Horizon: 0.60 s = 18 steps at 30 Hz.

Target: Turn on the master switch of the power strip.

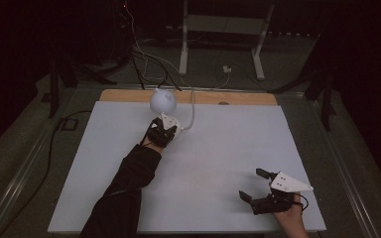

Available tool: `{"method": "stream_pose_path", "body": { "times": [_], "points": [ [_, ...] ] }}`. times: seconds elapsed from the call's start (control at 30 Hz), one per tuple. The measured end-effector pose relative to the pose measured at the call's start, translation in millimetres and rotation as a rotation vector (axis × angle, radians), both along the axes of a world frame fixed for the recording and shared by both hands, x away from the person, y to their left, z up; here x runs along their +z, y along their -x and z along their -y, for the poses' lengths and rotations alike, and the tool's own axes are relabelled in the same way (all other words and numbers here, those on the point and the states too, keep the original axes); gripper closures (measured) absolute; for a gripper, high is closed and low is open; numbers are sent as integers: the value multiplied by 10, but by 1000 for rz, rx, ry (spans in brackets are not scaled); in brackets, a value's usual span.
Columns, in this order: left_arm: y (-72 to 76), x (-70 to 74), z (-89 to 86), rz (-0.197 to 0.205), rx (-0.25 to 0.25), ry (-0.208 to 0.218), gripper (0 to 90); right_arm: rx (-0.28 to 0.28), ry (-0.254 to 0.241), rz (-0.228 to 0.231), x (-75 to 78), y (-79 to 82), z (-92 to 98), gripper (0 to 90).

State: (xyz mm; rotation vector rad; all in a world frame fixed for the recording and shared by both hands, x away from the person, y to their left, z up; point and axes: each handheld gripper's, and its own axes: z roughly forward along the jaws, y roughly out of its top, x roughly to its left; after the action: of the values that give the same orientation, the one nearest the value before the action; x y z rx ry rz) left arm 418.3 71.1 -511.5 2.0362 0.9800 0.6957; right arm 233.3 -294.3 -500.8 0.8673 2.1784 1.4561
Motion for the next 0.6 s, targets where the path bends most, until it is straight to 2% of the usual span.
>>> {"method": "stream_pose_path", "body": {
  "times": [0.13,0.17,0.27,0.3,0.43,0.6],
  "points": [
    [-8,-20,9,4,13,-7,900,1,0,-1,-1,-1,2,0],
    [-14,-33,13,6,23,-29,900,1,0,-1,-1,0,3,0],
    [-21,-53,3,5,26,-33,900,2,1,0,0,0,5,0],
    [-18,-54,8,13,37,-50,900,1,1,-1,0,0,5,0],
    [-21,-53,13,10,33,-45,900,0,2,-2,-2,-2,3,0],
    [-22,-54,24,15,34,-63,900,1,2,-3,-2,-1,1,0]
  ]
}}
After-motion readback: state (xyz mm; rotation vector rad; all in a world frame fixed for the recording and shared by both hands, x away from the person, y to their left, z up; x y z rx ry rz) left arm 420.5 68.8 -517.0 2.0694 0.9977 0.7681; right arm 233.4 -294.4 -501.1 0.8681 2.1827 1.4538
